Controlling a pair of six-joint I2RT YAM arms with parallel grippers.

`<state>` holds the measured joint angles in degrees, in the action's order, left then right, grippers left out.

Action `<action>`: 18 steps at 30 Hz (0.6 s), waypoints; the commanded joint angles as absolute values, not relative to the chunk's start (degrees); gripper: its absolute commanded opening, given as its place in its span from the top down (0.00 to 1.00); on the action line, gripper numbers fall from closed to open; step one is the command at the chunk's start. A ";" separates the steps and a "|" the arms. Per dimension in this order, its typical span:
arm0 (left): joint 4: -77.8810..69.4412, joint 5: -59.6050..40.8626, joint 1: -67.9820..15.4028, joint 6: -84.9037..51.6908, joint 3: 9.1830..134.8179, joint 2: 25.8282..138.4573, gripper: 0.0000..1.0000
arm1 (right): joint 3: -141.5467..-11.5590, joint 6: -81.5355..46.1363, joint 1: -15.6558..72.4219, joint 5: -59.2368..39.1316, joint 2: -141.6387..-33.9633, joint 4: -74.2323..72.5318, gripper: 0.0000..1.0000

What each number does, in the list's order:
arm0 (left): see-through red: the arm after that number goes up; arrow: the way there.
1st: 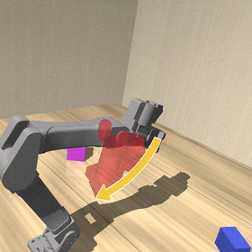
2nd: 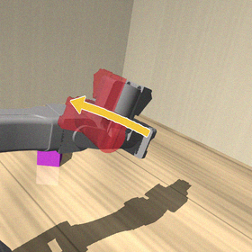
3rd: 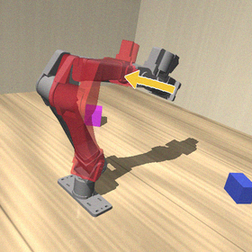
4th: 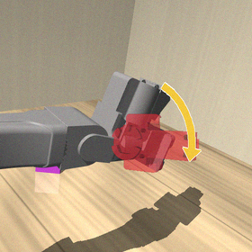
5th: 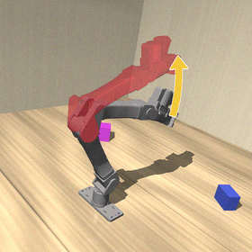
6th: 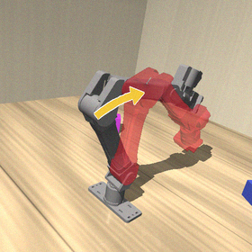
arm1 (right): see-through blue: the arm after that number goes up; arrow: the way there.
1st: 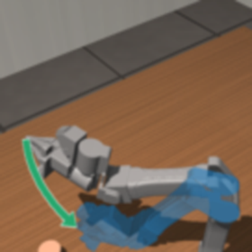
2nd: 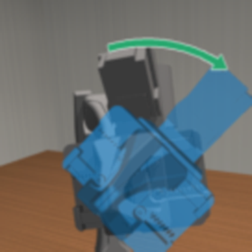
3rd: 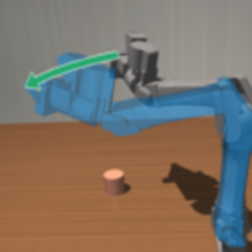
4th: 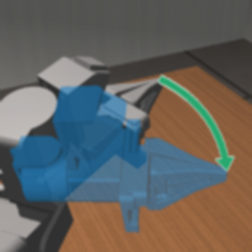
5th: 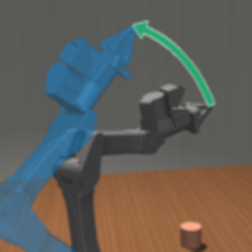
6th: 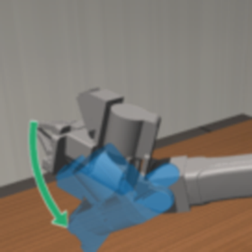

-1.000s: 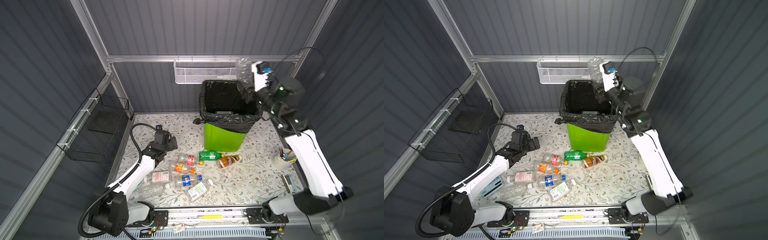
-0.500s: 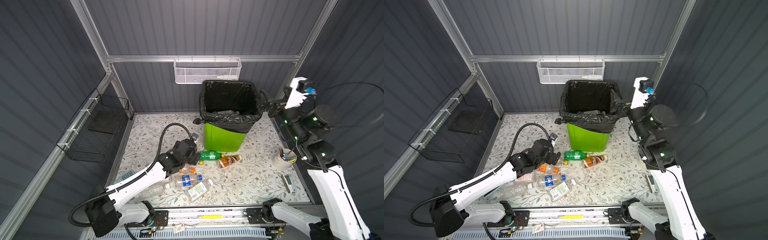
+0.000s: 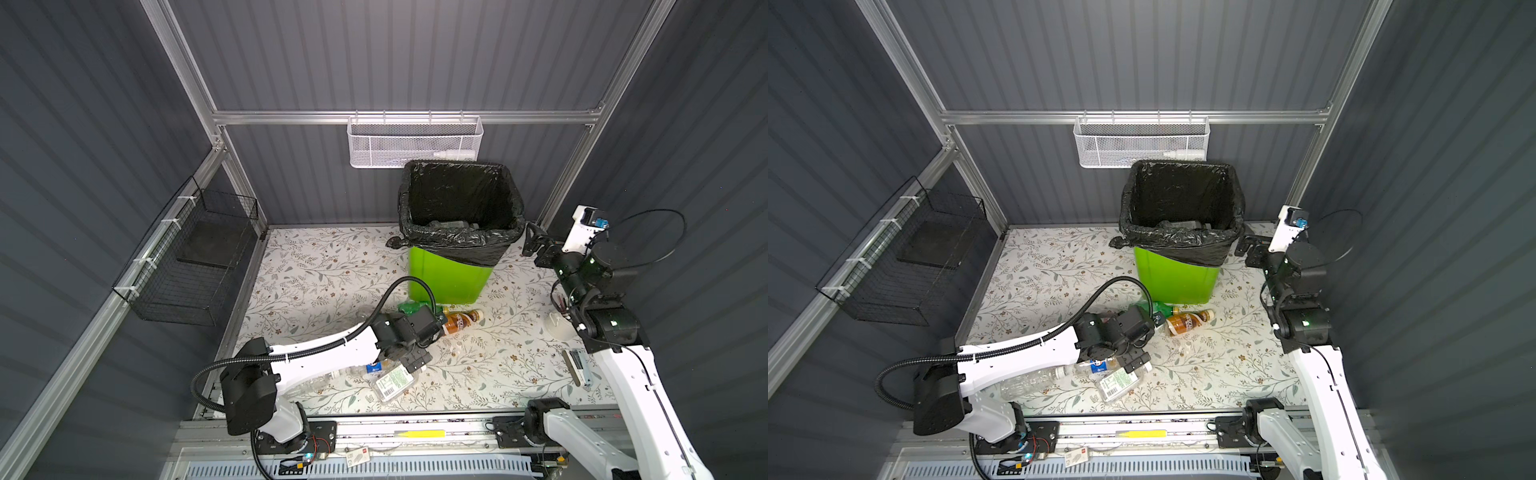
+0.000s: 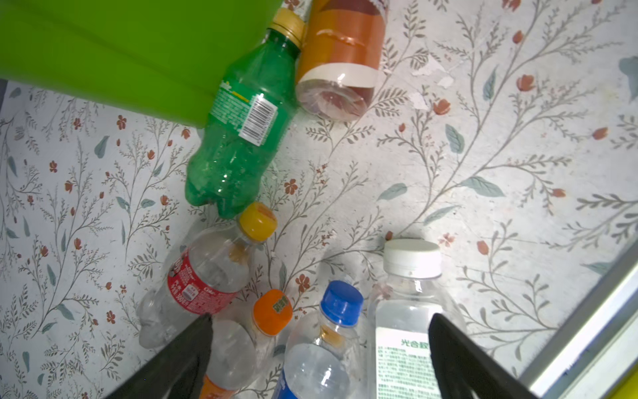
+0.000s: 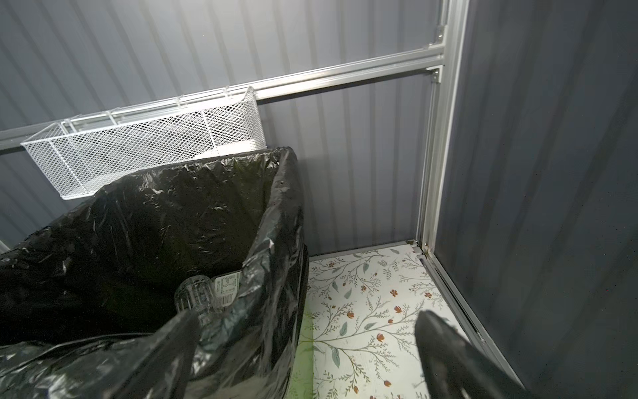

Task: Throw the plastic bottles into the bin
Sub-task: 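Withdraw the right gripper while the left gripper grasps the white-capped clear bottle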

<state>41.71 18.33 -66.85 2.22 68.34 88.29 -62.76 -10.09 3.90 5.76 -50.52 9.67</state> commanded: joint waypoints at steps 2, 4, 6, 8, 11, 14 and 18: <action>50.03 15.22 -69.24 -0.92 69.81 89.66 0.04 | -61.06 -13.07 1.93 4.51 -48.78 8.96 0.01; 50.71 15.03 -69.65 -2.38 69.15 89.41 0.04 | -60.41 -13.68 1.26 3.76 -48.93 8.96 0.01; 51.10 14.82 -69.85 -4.18 68.56 89.13 0.05 | -59.82 -14.19 0.73 3.04 -49.03 8.88 0.01; 51.14 14.54 -70.28 -5.66 67.65 89.21 0.06 | -59.27 -14.74 0.31 2.39 -49.27 8.79 0.01; 50.42 14.52 -70.97 -7.36 65.49 89.64 0.08 | -58.59 -15.34 -0.15 1.72 -49.49 8.53 0.01; 49.86 14.62 -71.05 -8.43 63.63 89.89 0.09 | -58.36 -15.69 -0.61 1.02 -49.51 8.42 0.01; 48.87 12.96 -70.97 -8.94 61.86 90.65 0.11 | -58.09 -15.98 -1.05 0.64 -49.43 8.69 0.01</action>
